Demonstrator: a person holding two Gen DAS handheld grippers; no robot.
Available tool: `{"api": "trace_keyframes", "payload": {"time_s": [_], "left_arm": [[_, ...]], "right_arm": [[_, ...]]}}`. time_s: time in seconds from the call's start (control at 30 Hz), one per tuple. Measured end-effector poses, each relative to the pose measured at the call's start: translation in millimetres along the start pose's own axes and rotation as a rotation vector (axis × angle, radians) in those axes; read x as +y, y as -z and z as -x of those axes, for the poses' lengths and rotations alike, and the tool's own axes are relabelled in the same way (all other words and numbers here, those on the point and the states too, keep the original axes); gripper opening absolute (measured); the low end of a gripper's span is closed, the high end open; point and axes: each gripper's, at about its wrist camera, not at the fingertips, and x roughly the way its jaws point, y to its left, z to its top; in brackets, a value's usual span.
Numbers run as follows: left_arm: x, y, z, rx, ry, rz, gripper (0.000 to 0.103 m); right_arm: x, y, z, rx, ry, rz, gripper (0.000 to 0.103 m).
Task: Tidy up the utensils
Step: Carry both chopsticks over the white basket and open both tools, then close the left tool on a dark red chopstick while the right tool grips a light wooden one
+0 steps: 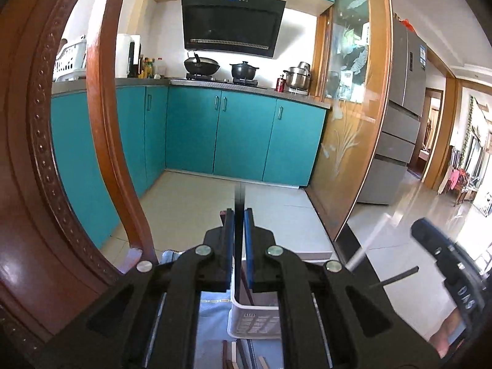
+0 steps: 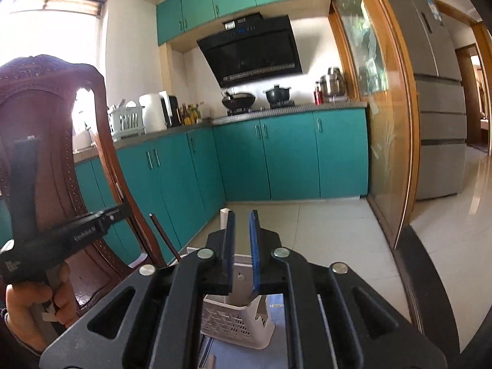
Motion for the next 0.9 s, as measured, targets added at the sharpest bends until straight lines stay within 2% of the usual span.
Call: {"api": "trace_keyframes", "payload": {"time_s": [0.13, 0.2, 0.23, 0.33, 0.37, 0.47, 0.5, 0.6, 0.63, 0.77, 0.83, 0.9], "left_arm": [[1.1, 11.9, 17.2, -0.022, -0.001, -0.040, 0.012], [4.1, 18.9, 25.7, -0.033, -0.011, -0.056, 0.014], [6.9, 23.9, 28.5, -0.033, -0.019, -0.060, 0.016], [18.5, 42.5, 27.5, 0.011, -0.033, -0.058, 0.018], [22.4, 48.8, 23.8, 0.037, -0.036, -0.057, 0.018], [35.3, 77.2, 6.6, 0.161, -0.047, -0.034, 0.018], [41.6, 89.1, -3.9, 0.235, -0.045, -0.019, 0.018], [56.0, 106.7, -19.2, 0.343, -0.067, 0.022, 0.018], [60.6, 109.6, -20.7, 0.359, -0.072, 0.032, 0.018], [70.1, 116.5, -19.5, 0.382, -0.086, 0.048, 0.024], [70.3, 118.9, -17.5, 0.387, -0.082, 0.040, 0.026], [68.4, 119.1, -17.8, 0.394, -0.080, 0.029, 0.027]], "right_arm": [[8.5, 4.5, 34.5, -0.070, -0.070, 0.034, 0.015], [18.9, 18.0, 44.4, -0.041, -0.141, 0.080, 0.016], [24.8, 27.7, 41.7, 0.007, -0.161, 0.106, 0.016], [38.0, 66.8, 8.4, 0.257, -0.203, 0.138, 0.016], [41.7, 89.7, -13.0, 0.393, -0.192, 0.143, 0.016], [51.3, 140.9, -51.0, 0.645, -0.189, 0.149, 0.016], [54.6, 150.3, -55.9, 0.681, -0.196, 0.152, 0.016], [69.2, 172.7, -60.7, 0.760, -0.264, 0.145, 0.016], [76.1, 180.5, -61.8, 0.795, -0.283, 0.152, 0.016], [89.9, 204.3, -71.7, 0.877, -0.254, 0.168, 0.020], [92.5, 206.2, -74.5, 0.864, -0.251, 0.168, 0.028], [94.0, 206.1, -76.0, 0.863, -0.251, 0.156, 0.027]]}}
